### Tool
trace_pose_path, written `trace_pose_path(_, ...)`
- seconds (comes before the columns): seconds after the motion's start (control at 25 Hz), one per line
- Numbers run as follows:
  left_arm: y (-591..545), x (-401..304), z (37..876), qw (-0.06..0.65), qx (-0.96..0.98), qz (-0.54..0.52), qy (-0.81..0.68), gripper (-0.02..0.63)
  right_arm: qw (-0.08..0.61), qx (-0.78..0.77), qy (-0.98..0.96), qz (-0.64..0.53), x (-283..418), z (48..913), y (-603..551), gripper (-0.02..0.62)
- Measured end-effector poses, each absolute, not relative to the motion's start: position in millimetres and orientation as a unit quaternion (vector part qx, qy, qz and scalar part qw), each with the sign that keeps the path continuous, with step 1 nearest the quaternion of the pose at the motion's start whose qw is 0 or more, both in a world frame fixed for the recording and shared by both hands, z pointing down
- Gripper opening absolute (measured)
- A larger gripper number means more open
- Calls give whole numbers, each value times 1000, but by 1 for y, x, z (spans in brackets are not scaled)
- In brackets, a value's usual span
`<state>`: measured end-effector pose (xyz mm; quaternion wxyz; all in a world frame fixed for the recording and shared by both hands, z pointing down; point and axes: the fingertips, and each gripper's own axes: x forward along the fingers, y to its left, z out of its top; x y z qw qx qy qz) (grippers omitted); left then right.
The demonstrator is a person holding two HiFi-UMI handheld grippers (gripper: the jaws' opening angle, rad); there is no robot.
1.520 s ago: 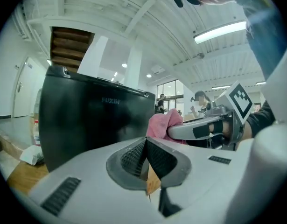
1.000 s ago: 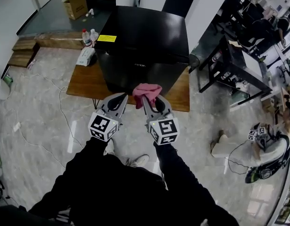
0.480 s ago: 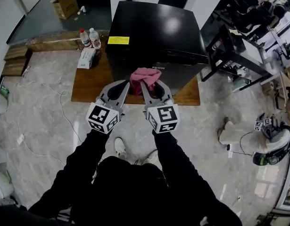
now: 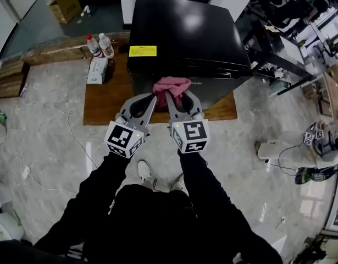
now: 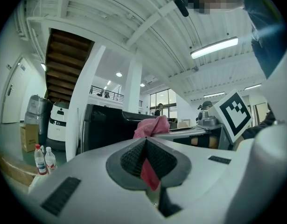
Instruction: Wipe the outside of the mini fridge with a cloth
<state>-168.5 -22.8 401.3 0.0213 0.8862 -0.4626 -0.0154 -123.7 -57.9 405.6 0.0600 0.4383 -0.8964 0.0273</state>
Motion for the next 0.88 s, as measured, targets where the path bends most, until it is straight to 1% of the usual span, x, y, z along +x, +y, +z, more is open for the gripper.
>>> trace_pose_path(0.48,-37,-162,454,35,893,-3,-449,6,96,456,-883,56,-121,472,-69,100)
trace_pose_path(0.72,-43,-162,517,30,896,27,-442,6,130,452,-877,93,-124,541,-73,100)
trace_pose_path(0.88,-52,-168,563,51,893,39,-446,6,152,448,-873,117,-129,586,-77,100)
